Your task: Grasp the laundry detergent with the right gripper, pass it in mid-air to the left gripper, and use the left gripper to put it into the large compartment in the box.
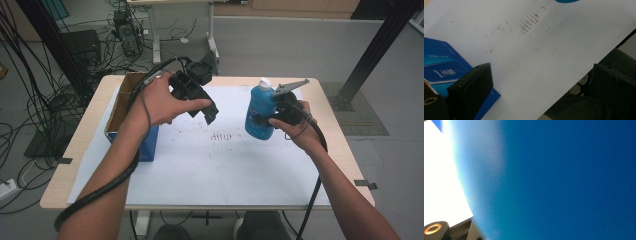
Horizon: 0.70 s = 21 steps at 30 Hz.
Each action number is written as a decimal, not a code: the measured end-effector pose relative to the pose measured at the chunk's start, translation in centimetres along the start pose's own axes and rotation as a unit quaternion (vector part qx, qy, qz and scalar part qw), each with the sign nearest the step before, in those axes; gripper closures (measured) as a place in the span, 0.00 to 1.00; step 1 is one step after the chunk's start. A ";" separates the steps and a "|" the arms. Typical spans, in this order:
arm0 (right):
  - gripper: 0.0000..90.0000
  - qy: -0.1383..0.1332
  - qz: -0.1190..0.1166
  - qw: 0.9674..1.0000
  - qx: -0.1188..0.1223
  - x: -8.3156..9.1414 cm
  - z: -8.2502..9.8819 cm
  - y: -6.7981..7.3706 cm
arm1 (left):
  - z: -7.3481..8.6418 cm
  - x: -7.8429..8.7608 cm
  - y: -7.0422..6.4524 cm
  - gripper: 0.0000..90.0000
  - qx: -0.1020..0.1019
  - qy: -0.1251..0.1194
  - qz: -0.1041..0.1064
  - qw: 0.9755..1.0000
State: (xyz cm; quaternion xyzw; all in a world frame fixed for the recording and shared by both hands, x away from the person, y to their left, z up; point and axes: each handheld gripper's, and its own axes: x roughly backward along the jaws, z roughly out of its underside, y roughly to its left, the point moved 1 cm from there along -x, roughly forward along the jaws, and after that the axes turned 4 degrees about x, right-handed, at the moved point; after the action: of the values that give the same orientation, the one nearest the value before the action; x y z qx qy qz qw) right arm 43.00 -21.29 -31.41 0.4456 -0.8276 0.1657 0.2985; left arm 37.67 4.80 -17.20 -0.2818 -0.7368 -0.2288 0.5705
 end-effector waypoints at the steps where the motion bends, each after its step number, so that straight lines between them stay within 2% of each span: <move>1: 0.49 0.002 -0.004 1.000 0.006 -0.2 -0.5 0.2 | 0.0 0.3 0.1 0.05 -0.008 0.000 0.004 1.000; 3: 0.49 0.009 -0.019 0.999 0.026 -0.8 -2.1 1.0 | 0.0 0.9 0.2 0.05 -0.021 0.004 -0.007 1.000; 6: 0.49 0.010 -0.030 0.999 0.038 -1.2 -3.0 1.5 | 0.1 1.6 0.6 0.05 -0.036 0.013 -0.016 0.999; 7: 0.49 0.008 -0.042 0.998 0.049 -1.7 -3.8 2.0 | 0.2 2.0 1.0 0.05 -0.042 0.020 -0.019 0.999; 10: 0.49 0.009 -0.052 0.997 0.059 -2.1 -4.5 2.6 | 0.3 2.5 1.4 0.05 -0.049 0.022 -0.024 0.998; 13: 0.49 0.007 -0.071 0.994 0.082 -3.1 -5.6 3.6 | 0.4 3.3 2.0 0.05 -0.061 0.025 -0.017 0.998; 15: 0.49 0.007 -0.076 0.993 0.085 -3.2 -5.7 3.7 | 0.4 3.8 2.2 0.05 -0.073 0.024 -0.012 0.997; 19: 0.49 0.008 -0.104 0.989 0.101 -4.3 -6.4 4.7 | 0.4 4.5 2.4 0.05 -0.091 0.033 -0.019 0.995; 21: 0.49 0.010 -0.120 0.986 0.117 -5.0 -6.9 5.5 | 0.3 4.7 2.5 0.05 -0.104 0.035 -0.021 0.994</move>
State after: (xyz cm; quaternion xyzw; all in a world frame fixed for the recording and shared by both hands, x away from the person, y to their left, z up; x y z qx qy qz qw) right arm 42.89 -11.32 -29.36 0.5718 -0.7402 0.2287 0.2700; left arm 38.25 7.52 -12.68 -0.3157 -0.6947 -0.3257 0.5583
